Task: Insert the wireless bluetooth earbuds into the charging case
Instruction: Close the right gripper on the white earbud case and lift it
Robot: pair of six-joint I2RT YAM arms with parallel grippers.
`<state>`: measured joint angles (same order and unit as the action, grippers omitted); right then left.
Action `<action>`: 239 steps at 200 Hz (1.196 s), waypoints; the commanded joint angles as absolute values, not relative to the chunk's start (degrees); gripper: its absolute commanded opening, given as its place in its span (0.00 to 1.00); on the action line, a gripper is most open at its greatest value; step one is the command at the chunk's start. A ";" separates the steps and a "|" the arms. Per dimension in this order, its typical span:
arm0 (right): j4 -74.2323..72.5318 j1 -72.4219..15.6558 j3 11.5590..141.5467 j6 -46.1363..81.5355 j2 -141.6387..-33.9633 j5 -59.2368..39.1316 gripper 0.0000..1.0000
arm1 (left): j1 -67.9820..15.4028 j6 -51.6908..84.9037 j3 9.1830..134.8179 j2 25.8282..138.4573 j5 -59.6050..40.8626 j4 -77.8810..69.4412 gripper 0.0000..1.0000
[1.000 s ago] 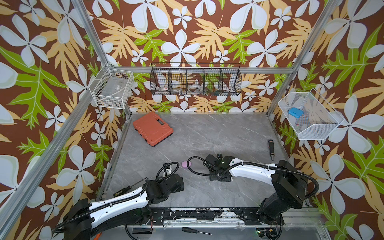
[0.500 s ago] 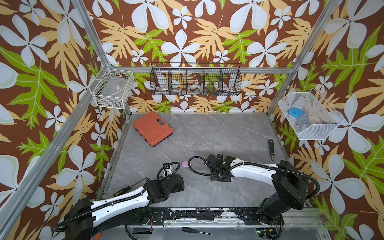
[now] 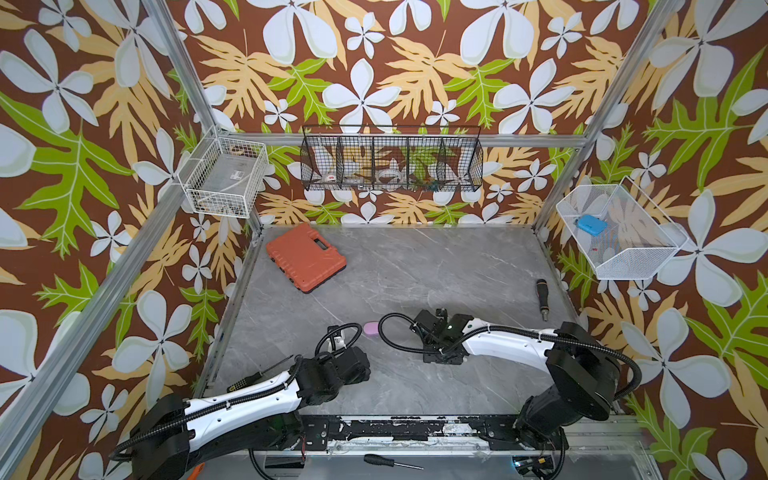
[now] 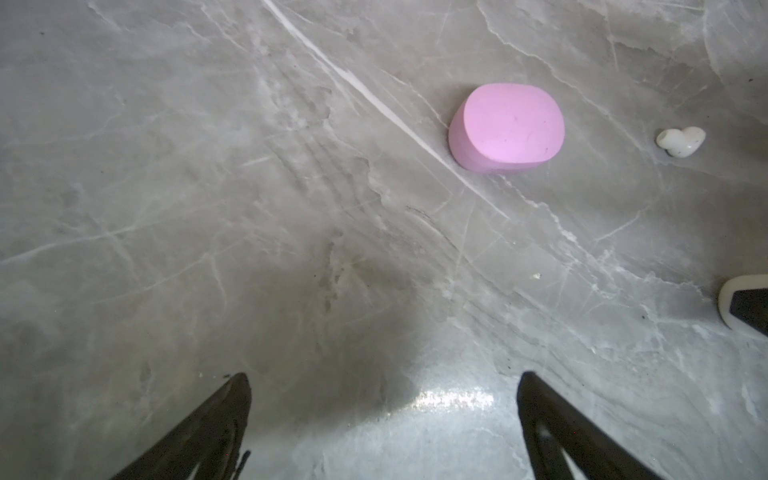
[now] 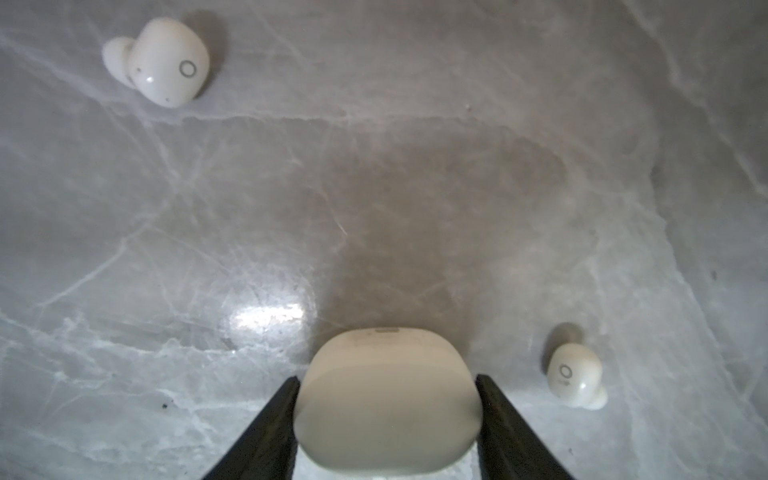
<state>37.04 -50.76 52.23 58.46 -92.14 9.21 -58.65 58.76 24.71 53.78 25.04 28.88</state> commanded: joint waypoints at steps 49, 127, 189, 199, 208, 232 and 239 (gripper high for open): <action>36.90 -50.71 51.84 57.65 -91.33 10.09 0.62 | -58.69 58.87 25.40 54.03 25.84 29.53 1.00; 36.13 -49.66 51.07 56.62 -90.40 9.71 0.66 | -58.62 58.95 25.31 53.96 25.84 29.82 1.00; 35.58 -49.47 50.89 56.17 -90.26 9.58 0.68 | -58.66 58.98 25.31 54.42 25.88 29.71 1.00; 35.53 -49.25 50.93 56.01 -90.35 9.41 0.68 | -58.67 58.96 25.31 54.49 25.93 29.71 1.00; 35.36 -49.13 50.89 55.83 -90.31 9.32 0.68 | -58.64 58.95 25.36 54.68 25.92 29.73 1.00; 35.48 -49.08 51.06 55.90 -90.09 9.16 0.68 | -58.64 58.80 25.40 54.71 25.84 29.71 1.00; 35.51 -49.12 51.11 55.90 -90.09 9.14 0.68 | -58.65 58.78 25.40 54.72 25.84 29.71 1.00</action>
<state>35.35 -49.08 51.00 56.29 -90.41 8.95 -58.65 58.78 24.93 54.68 25.04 28.88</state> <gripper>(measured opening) 0.680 0.999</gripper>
